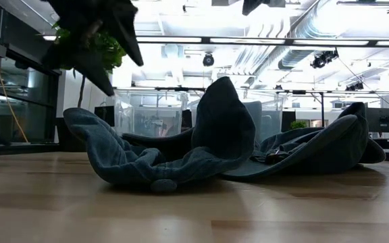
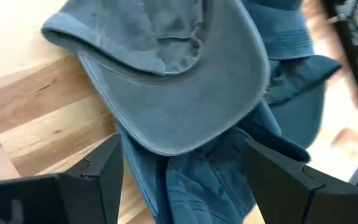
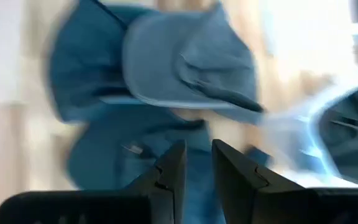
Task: Pick & Place hat
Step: Put the gray cap into the right transparent bin
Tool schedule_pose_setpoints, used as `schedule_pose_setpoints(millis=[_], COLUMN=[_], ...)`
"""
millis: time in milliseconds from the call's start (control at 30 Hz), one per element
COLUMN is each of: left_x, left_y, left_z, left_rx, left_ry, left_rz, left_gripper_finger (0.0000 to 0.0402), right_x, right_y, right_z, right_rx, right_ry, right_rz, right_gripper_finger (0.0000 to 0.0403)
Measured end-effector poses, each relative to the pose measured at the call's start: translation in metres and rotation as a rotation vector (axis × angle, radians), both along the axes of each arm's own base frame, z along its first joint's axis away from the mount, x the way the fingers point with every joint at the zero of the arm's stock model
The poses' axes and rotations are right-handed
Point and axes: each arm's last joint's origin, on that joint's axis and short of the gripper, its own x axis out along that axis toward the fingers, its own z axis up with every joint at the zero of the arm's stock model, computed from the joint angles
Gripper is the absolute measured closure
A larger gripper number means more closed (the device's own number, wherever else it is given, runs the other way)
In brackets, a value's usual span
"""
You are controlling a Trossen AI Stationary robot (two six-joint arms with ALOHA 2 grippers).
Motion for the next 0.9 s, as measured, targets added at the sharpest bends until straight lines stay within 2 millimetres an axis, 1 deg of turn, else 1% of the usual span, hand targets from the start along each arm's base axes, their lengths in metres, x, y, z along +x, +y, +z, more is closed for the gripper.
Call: schedule_pose_setpoints(millis=[133, 267, 333, 433, 533, 633, 700, 767, 900], left_x=[0.005, 0.006, 0.009, 0.010, 0.012, 0.012, 0.013, 0.013, 0.008], left_y=[0.020, 0.046, 0.060, 0.079, 0.094, 0.102, 0.104, 0.105, 0.104], left_z=[-0.012, -0.017, -0.017, -0.017, -0.016, -0.016, -0.018, -0.026, -0.050], left_rx=[-0.017, -0.019, -0.017, -0.015, -0.046, -0.078, -0.079, -0.102, -0.172], left_ry=[0.115, 0.205, 0.209, 0.226, 0.216, 0.206, 0.209, 0.196, 0.144], left_rz=[0.028, 0.026, 0.019, 0.021, 0.002, -0.018, -0.014, -0.007, -0.012], left_gripper_finger=[0.0147, 0.0147, 0.0147, 0.0147, 0.0147, 0.0147, 0.0147, 0.0147, 0.0147], right_x=[-0.017, -0.040, -0.050, -0.065, -0.082, -0.097, -0.105, -0.112, -0.123], right_y=[0.006, 0.001, -0.001, -0.005, -0.011, -0.014, -0.016, -0.018, -0.020], right_z=[-0.022, -0.042, -0.051, -0.065, -0.072, -0.079, -0.083, -0.085, -0.094], right_rx=[0.105, 0.189, 0.227, 0.240, 0.258, 0.298, 0.327, 0.353, 0.373], right_ry=[-0.071, -0.126, -0.156, -0.180, -0.218, -0.239, -0.260, -0.288, -0.323], right_rz=[-0.019, -0.060, -0.080, -0.177, -0.252, -0.307, -0.337, -0.366, -0.398], right_gripper_finger=[0.0332, 0.0332, 0.0332, 0.0332, 0.0332, 0.0332, 0.0332, 0.0332, 0.0331])
